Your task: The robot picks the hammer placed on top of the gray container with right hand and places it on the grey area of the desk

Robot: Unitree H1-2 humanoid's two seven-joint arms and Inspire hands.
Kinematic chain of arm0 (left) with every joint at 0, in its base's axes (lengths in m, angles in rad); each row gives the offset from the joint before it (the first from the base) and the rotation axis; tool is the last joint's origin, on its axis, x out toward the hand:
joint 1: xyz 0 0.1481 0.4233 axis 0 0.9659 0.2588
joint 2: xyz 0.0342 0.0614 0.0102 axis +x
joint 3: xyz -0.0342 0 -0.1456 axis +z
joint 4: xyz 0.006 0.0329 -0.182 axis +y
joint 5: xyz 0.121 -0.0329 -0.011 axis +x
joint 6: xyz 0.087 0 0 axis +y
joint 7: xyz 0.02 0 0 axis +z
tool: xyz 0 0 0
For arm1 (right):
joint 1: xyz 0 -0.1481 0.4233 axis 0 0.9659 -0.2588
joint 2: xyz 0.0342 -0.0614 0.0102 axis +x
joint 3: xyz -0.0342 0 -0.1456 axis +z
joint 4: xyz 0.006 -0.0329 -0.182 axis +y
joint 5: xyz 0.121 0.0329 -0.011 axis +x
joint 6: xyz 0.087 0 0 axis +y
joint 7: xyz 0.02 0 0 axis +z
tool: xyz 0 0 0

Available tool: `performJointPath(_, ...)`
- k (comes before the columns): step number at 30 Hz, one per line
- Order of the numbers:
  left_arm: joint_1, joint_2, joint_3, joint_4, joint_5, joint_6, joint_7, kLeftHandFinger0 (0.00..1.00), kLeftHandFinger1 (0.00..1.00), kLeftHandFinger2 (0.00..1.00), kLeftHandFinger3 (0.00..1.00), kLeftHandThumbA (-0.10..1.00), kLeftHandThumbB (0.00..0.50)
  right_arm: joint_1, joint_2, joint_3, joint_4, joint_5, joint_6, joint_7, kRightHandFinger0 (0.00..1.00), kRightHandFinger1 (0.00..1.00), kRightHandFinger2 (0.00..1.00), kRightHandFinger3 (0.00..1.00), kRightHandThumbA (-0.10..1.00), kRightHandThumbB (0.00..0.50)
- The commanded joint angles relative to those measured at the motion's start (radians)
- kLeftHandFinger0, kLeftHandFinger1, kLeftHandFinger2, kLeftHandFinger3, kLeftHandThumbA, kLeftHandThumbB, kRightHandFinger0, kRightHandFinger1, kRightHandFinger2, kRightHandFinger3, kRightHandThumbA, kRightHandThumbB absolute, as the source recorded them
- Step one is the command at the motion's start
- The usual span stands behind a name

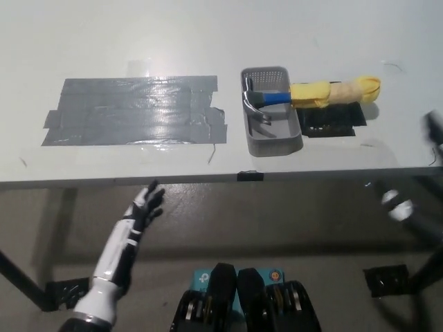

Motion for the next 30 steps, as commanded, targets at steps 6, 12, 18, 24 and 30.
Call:
performJointPath(6, -0.010, -0.018, 0.007, -0.037, 0.015, -0.061, 0.003, 1.00, 1.00, 1.00, 1.00, 1.00, 0.091, -0.309, -0.189, -0.021, 0.099, 0.083, 0.211, 0.119, 1.00, 1.00, 1.00, 1.00, 0.72, 0.196)
performJointPath(12, -0.005, -0.008, 0.014, -0.027, 0.005, -0.073, -0.003, 1.00, 1.00, 1.00, 1.00, 1.00, 0.084, -0.591, -0.354, 0.171, 0.295, 0.034, 0.415, 0.372, 1.00, 1.00, 1.00, 1.00, 0.78, 0.235)
performJointPath(18, 0.006, 0.004, 0.019, -0.025, 0.002, -0.068, -0.007, 1.00, 1.00, 1.00, 1.00, 1.00, 0.078, -0.873, -0.388, 0.429, 0.564, -0.083, 0.497, 0.582, 1.00, 1.00, 1.00, 1.00, 0.91, 0.394)
performJointPath(24, 0.014, 0.013, 0.017, -0.012, 0.009, -0.086, -0.010, 1.00, 1.00, 1.00, 1.00, 1.00, 0.099, -1.029, -0.314, 0.590, 0.773, -0.152, 0.521, 0.640, 1.00, 1.00, 1.00, 1.00, 0.98, 0.391)
performJointPath(30, 0.015, 0.023, 0.018, -0.014, 0.006, -0.083, -0.013, 1.00, 1.00, 1.00, 1.00, 0.97, 0.111, -1.148, -0.218, 0.674, 1.048, -0.138, 0.391, 0.700, 1.00, 1.00, 1.00, 1.00, 1.00, 0.321)
